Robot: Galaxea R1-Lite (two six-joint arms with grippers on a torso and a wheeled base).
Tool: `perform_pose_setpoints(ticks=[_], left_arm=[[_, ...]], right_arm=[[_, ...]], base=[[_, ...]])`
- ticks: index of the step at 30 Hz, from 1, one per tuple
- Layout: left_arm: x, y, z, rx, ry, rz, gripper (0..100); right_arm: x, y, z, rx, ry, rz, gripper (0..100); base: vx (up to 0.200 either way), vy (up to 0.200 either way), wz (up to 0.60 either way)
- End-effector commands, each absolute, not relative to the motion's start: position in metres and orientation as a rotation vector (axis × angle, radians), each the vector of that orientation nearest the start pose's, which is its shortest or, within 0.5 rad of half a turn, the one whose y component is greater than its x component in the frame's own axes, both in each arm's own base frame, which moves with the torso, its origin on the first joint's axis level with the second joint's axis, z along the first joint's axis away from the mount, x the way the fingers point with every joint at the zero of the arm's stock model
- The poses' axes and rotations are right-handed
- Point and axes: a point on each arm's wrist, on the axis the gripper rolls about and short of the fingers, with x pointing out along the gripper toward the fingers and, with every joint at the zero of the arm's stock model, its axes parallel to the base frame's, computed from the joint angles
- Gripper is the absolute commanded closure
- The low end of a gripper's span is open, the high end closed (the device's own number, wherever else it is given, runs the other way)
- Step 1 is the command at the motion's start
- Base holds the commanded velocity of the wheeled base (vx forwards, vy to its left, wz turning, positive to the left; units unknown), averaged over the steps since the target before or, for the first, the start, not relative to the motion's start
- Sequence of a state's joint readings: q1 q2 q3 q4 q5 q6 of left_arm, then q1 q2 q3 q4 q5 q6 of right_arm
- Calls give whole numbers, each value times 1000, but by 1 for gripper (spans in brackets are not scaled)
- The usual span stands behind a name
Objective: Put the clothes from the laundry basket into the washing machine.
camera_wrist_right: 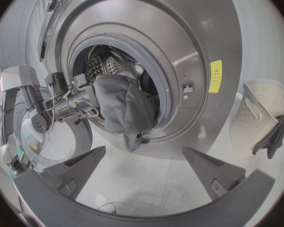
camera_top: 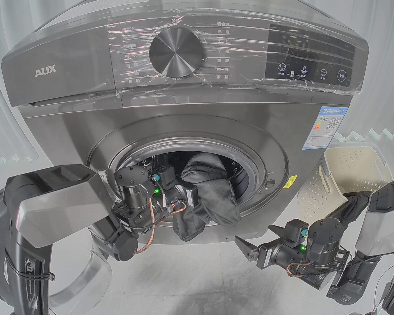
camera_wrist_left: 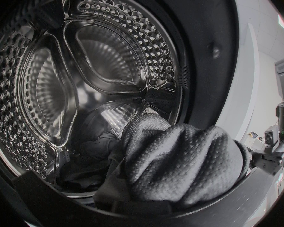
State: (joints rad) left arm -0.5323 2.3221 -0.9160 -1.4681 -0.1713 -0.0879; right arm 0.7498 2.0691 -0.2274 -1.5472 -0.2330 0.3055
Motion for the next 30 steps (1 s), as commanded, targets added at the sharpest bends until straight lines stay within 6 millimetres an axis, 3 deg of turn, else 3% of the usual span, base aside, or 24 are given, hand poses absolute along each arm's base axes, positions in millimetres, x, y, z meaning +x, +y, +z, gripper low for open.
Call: perform_pose_setpoints(ticks=[1,12,24,30], left_arm=[[367,-223,57,-98,-34,-683,100],[397,-238,41,-97,-26,-657,100],[451,-243,53,-112,-77,-464,100],[467,-238,55,-122,-102,-376,100]], right_arm=[[199,178,45,155,340,467,0],[199,178,44,153,343,466,0],[199,178,42,153,347,464,0],[199,178,42,157,348,463,0]], base=[[0,0,0],[0,0,0],[0,0,0],[0,0,0]])
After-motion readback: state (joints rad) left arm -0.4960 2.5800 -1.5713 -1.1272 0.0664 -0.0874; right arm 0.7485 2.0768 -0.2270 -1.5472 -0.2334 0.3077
